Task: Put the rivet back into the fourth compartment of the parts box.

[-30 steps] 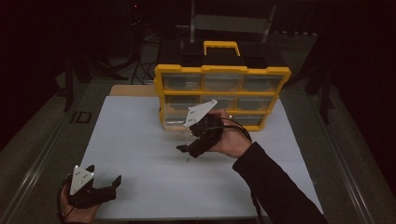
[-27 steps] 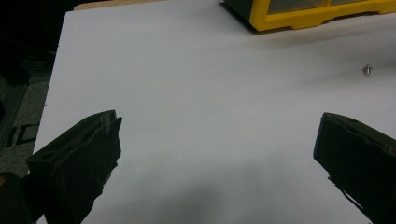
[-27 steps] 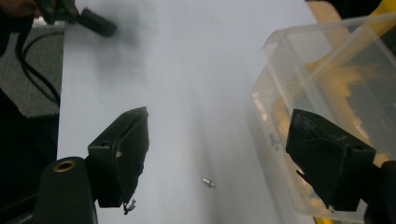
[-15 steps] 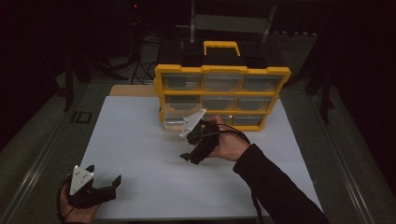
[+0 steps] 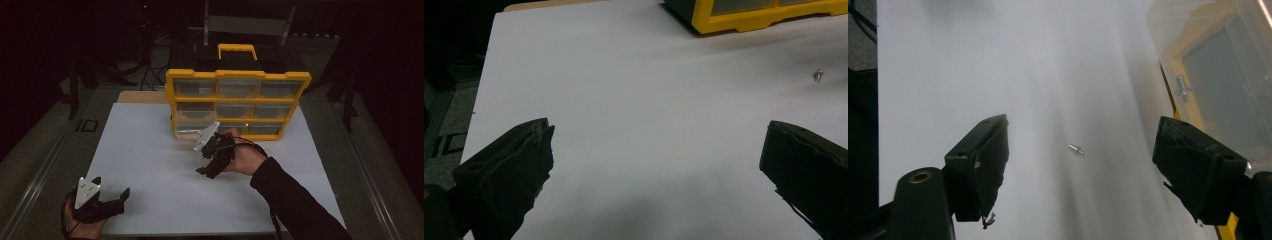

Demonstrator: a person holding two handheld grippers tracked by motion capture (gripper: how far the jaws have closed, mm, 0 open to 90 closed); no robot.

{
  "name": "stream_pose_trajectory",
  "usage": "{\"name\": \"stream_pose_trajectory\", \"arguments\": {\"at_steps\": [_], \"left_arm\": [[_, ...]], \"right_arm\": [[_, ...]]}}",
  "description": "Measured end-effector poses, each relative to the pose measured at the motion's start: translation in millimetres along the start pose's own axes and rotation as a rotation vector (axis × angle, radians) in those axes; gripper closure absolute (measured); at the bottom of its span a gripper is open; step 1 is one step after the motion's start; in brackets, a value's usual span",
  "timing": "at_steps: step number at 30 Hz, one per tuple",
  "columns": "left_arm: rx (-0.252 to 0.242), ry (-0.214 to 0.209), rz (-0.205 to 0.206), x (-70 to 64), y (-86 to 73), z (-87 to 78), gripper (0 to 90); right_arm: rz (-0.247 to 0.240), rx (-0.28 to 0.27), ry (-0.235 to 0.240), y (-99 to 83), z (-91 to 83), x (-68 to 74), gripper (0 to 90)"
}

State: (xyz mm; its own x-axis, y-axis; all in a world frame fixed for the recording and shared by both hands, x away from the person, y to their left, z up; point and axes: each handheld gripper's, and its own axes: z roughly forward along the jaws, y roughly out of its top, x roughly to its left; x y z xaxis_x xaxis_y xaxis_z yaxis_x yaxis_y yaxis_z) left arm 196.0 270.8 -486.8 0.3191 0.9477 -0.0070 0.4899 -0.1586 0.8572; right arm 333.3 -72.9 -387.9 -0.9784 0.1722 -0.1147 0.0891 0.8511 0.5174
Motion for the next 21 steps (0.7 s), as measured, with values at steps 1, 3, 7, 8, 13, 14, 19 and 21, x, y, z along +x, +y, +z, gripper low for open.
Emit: {"name": "stream_pose_trajectory", "arguments": {"at_steps": [1,3,7,8,13,14,19,21], "left_arm": [[0.001,0.000,-0.001,0.2,0.0,0.0,1.4],[0.003,0.000,0.002,0.6,0.0,0.0,1.4],[0.004,-0.001,0.003,0.0,0.1,0.2,1.4],[0.004,-0.001,0.003,0.0,0.1,0.2,1.4],[0.002,0.000,0.000,0.0,0.0,0.0,1.4],[0.002,-0.001,0.001,0.0,0.0,0.0,1.4],[0.003,-0.001,0.001,0.0,0.0,0.0,1.4],[0.003,-0.001,0.001,-0.2,0.1,0.1,1.4]], "right_arm": [[-0.001,0.001,0.003,-0.7,0.8,0.7,22.3],[0.000,0.002,0.010,-2.8,3.5,2.6,22.4],[0.005,0.022,0.021,-8.2,12.3,5.4,22.4],[0.008,0.024,0.022,-9.8,14.9,5.7,22.4],[0.029,0.040,0.030,-17.9,27.9,6.5,21.8],[0.032,0.043,0.033,-19.6,30.5,6.8,21.7],[0.046,0.058,0.044,-27.2,44.0,9.5,21.7],[0.051,0.063,0.042,-30.0,49.7,10.3,21.9]]}}
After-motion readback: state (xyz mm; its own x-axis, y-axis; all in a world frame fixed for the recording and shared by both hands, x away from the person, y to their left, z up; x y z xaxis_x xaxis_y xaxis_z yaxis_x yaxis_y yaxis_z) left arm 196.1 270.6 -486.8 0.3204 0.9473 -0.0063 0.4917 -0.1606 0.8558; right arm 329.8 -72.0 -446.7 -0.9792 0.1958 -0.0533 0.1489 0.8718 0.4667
